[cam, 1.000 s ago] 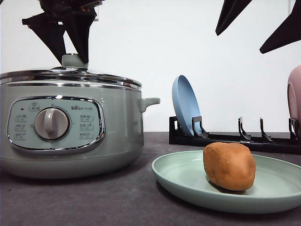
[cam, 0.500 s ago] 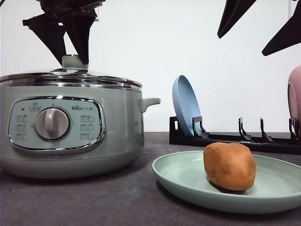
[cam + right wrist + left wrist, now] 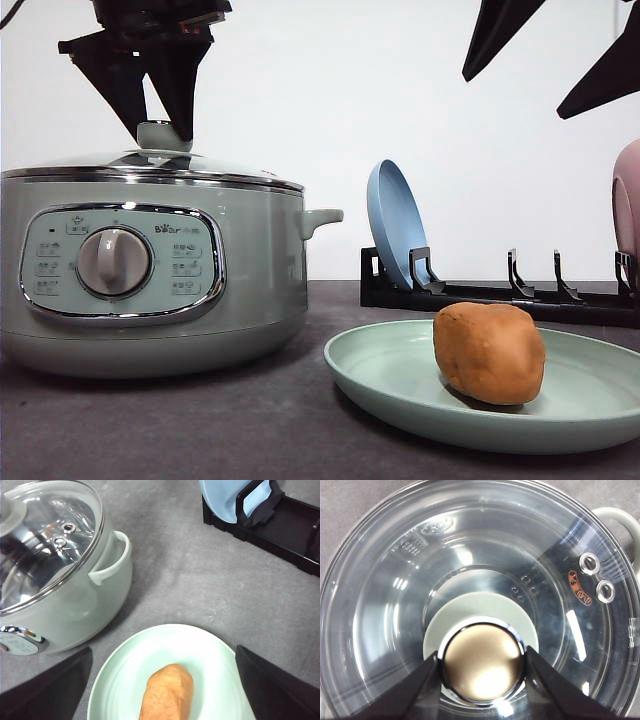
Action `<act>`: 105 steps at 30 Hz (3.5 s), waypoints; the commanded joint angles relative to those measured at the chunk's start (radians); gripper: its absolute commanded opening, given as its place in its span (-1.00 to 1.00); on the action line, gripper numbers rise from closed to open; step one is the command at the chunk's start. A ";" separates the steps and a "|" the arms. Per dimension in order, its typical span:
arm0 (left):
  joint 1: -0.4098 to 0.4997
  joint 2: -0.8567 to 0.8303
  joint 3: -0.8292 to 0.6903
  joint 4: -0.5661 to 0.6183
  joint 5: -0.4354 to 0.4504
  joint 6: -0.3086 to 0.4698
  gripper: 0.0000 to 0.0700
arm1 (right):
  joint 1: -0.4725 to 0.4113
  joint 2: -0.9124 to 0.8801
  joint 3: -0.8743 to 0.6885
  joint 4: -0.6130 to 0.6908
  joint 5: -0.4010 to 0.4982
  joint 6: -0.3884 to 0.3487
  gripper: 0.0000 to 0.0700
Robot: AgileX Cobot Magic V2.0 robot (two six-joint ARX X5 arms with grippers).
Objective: Transfer potato from steamer to green plate
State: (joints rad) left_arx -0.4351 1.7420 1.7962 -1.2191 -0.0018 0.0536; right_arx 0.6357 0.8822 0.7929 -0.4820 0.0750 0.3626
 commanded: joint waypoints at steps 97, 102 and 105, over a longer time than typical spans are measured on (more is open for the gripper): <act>0.172 -0.710 -0.295 0.632 0.209 0.057 -0.99 | 0.009 0.005 0.018 -0.072 -0.336 -0.039 -0.98; 0.325 -0.932 -0.598 0.876 0.209 0.050 -0.99 | 0.009 0.005 0.018 -0.072 -0.336 -0.039 -0.98; 0.399 -1.059 -0.766 0.987 0.208 0.050 -0.99 | 0.009 0.005 0.018 -0.072 -0.336 -0.039 -0.98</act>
State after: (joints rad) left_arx -0.0450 0.7102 1.0619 -0.2676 0.2081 0.1121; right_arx 0.6357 0.8822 0.7929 -0.5640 -0.2611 0.3332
